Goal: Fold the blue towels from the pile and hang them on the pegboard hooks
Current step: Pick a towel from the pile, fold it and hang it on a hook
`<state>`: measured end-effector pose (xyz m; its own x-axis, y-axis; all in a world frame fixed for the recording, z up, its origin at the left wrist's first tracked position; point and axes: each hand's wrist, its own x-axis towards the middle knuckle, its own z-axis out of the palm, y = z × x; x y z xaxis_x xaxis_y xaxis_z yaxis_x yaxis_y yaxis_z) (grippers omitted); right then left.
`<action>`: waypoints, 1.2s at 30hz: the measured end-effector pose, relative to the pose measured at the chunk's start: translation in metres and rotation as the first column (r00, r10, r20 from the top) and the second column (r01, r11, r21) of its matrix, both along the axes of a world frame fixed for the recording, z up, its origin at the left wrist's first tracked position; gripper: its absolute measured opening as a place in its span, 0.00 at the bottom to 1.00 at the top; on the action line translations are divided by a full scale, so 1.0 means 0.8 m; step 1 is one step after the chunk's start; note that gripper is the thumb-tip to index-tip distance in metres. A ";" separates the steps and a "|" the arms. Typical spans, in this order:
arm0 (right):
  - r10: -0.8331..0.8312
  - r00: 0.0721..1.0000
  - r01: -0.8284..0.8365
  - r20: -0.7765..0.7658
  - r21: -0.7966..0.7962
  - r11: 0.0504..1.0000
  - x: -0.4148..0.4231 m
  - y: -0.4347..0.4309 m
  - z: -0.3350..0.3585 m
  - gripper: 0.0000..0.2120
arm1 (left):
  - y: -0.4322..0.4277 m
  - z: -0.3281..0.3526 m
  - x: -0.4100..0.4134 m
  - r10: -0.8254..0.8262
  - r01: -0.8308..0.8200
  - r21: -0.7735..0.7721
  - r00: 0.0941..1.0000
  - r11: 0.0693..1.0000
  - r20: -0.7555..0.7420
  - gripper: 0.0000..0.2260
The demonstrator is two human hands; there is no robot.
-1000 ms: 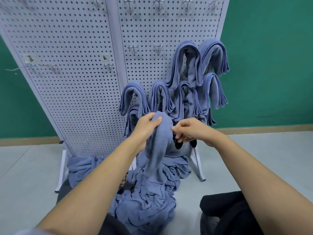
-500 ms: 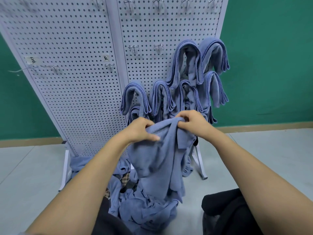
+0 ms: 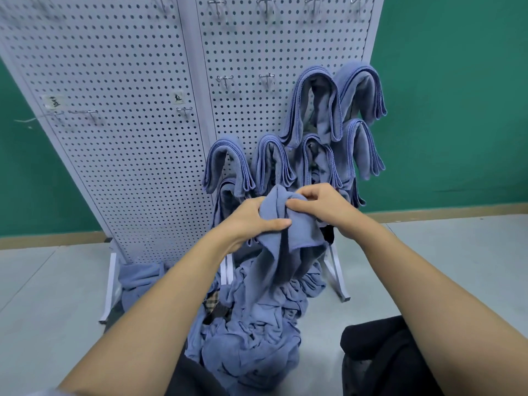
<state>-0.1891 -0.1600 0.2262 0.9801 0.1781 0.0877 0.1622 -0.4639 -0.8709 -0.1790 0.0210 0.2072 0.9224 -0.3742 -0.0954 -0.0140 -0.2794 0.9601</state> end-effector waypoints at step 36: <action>0.171 0.985 -0.169 -0.015 0.091 0.981 -0.005 0.010 -0.011 0.10 | 0.013 0.018 -0.001 0.216 -0.255 0.065 0.907 0.965 0.360 0.09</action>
<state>-0.1932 -0.1523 0.2173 0.9380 0.3352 0.0886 0.2118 -0.3515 -0.9119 -0.1799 0.0312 0.2216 0.9644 -0.1473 0.2194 -0.2617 -0.4173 0.8703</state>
